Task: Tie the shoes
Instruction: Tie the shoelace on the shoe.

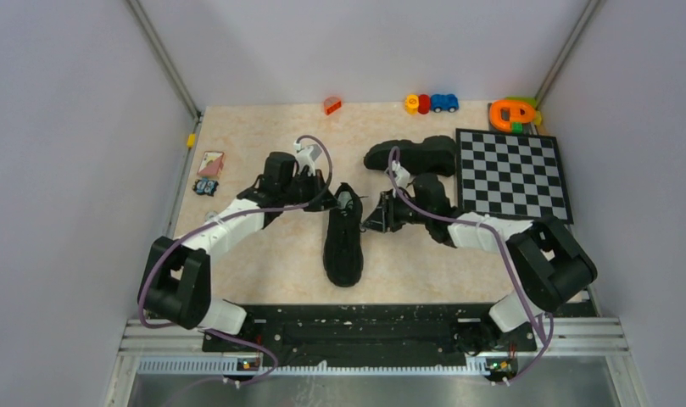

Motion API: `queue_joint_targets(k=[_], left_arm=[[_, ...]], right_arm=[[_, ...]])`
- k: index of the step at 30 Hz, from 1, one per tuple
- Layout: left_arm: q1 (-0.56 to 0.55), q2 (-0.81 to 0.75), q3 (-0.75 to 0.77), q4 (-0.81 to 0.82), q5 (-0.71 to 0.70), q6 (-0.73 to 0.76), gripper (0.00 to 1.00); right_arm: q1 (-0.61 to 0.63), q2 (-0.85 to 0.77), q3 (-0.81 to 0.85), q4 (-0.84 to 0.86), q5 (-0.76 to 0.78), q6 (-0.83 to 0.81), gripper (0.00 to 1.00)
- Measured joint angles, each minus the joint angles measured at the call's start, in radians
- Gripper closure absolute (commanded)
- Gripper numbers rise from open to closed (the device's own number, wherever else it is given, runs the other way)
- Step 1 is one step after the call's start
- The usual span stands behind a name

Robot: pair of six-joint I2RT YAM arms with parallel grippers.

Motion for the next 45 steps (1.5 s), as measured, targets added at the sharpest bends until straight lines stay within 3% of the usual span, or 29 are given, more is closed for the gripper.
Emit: queue_joint_targets(k=[2,3,5,9,13,21,26,28,32,33,45], left_arm=[[0.004,0.0,-0.001,0.01,0.011,-0.001,1.0],[0.006,0.0,-0.002,0.015,0.015,-0.003,1.0],[0.011,0.0,-0.005,0.025,0.027,-0.004,1.0],[0.013,0.0,-0.011,0.035,0.047,-0.007,1.0],[0.013,0.0,-0.017,0.039,0.059,-0.007,1.0],[0.014,0.0,-0.019,0.039,0.06,-0.007,1.0],[0.016,0.0,-0.02,0.039,0.06,-0.007,1.0],[0.018,0.0,-0.02,0.039,0.06,-0.007,1.0],[0.022,0.0,-0.02,0.039,0.06,-0.007,1.0],[0.023,0.0,-0.02,0.039,0.059,-0.007,1.0],[0.047,-0.113,-0.073,0.014,0.01,-0.011,1.0]], right_arm=[[0.0,-0.005,0.0,0.003,0.002,-0.006,0.51],[0.0,-0.009,0.0,0.005,0.003,-0.013,0.4],[0.0,-0.023,0.0,0.003,0.012,-0.031,0.31],[0.0,-0.055,0.0,0.002,0.024,-0.111,0.3],[0.0,-0.061,0.0,-0.01,0.023,-0.203,0.44],[0.032,-0.026,0.0,0.0,0.003,-0.296,0.48],[0.044,0.016,0.003,0.011,-0.009,-0.306,0.57],[0.048,0.034,0.003,0.011,-0.01,-0.309,0.64],[0.053,0.059,0.009,0.007,-0.016,-0.311,0.97],[0.053,0.059,0.009,0.006,-0.018,-0.313,1.0],[0.055,-0.027,-0.018,-0.039,-0.011,-0.277,1.0]])
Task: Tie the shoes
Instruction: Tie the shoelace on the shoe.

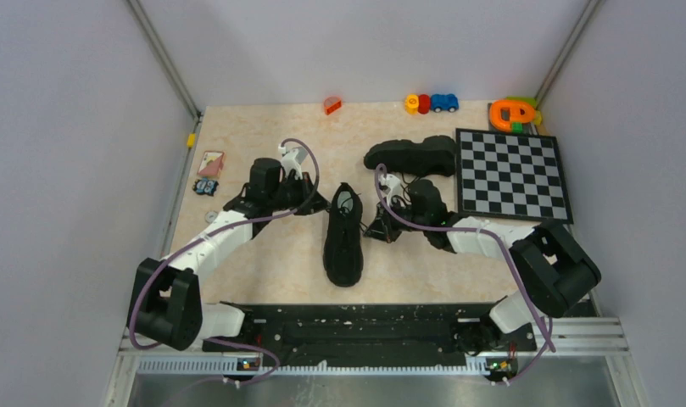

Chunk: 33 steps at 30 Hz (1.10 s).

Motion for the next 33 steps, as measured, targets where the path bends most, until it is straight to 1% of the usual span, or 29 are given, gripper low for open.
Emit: queue_joint_targets(k=[4,9,12,16,25,33], left_arm=[[0.01,-0.031,-0.058,0.003,-0.009,-0.018,1.0],[0.011,-0.038,-0.13,0.0,-0.011,-0.03,1.0],[0.013,-0.037,-0.143,0.003,-0.011,-0.037,1.0],[0.034,-0.027,-0.154,0.024,-0.011,-0.05,1.0],[0.103,0.099,-0.176,0.053,-0.006,-0.082,1.0],[0.109,0.195,-0.178,0.115,0.021,-0.104,1.0]], right_arm=[[-0.001,-0.014,-0.015,-0.05,0.029,0.044,1.0],[-0.039,-0.037,-0.071,-0.087,0.076,0.12,1.0],[-0.09,-0.057,-0.095,-0.107,0.108,0.153,1.0],[-0.114,-0.057,-0.095,-0.121,0.144,0.167,1.0],[-0.134,-0.046,-0.092,-0.137,0.189,0.18,1.0],[-0.157,-0.027,-0.09,-0.13,0.198,0.184,1.0]])
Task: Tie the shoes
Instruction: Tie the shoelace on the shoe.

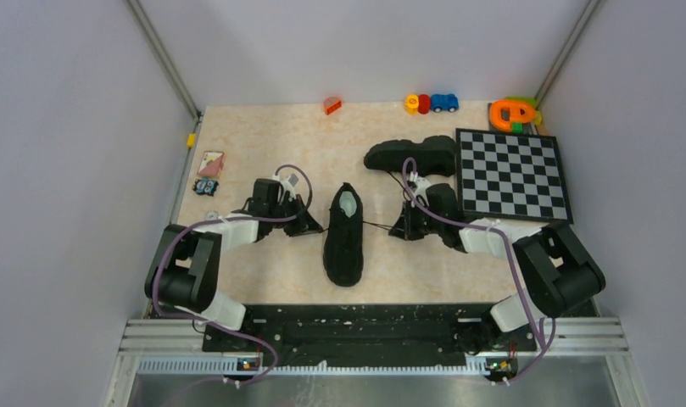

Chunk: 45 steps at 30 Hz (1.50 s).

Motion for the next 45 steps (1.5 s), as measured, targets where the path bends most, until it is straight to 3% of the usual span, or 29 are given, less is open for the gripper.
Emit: queue_joint_targets(k=[36,37,41,43,45], left_arm=[[0.026,-0.03,-0.047,0.056,-0.051,-0.034,1.0],[0.026,-0.03,-0.048,0.058,-0.051,-0.033,0.96],[0.031,-0.051,-0.06,0.057,-0.05,-0.026,0.54],[0.044,-0.115,-0.074,0.034,-0.069,-0.029,0.46],[0.053,-0.216,-0.077,-0.001,-0.095,-0.04,0.41]], right_arm=[[-0.058,-0.003,-0.034,0.069,0.002,-0.01,1.0],[-0.06,-0.004,-0.034,0.07,-0.007,-0.01,0.99],[-0.069,-0.005,-0.005,0.021,-0.045,-0.031,0.56],[-0.09,-0.022,0.025,-0.034,-0.049,-0.045,0.4],[-0.104,-0.068,0.042,-0.073,-0.056,-0.05,0.36]])
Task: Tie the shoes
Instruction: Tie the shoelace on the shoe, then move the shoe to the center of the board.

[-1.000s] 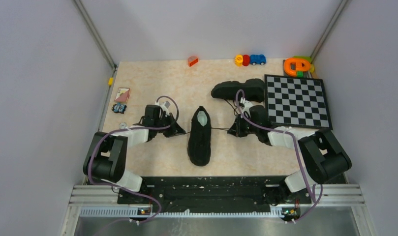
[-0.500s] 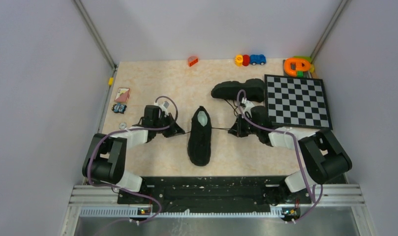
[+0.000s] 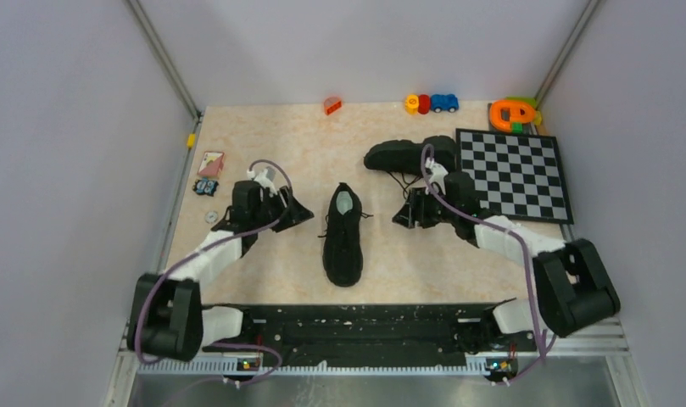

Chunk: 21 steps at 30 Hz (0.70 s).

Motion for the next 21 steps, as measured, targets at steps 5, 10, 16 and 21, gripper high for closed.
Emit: queue_joint_targets(k=[5,10,16,21], left_arm=[[0.002,-0.323,0.004,-0.061,-0.13,-0.018,0.37],[0.005,-0.573,-0.082,-0.042,-0.214,-0.034,0.19],[-0.037,-0.731,-0.222,-0.041,-0.162,-0.027,0.16],[-0.254,-0.707,-0.137,-0.222,-0.328,-0.048,0.13]], right_arm=[[-0.006,-0.266,0.01,-0.035,0.0,-0.02,0.35],[-0.006,-0.469,-0.069,0.035,0.054,-0.016,0.35],[-0.006,-0.587,-0.204,0.004,0.162,0.0,0.35],[-0.006,-0.688,-0.214,-0.024,0.232,0.011,0.34]])
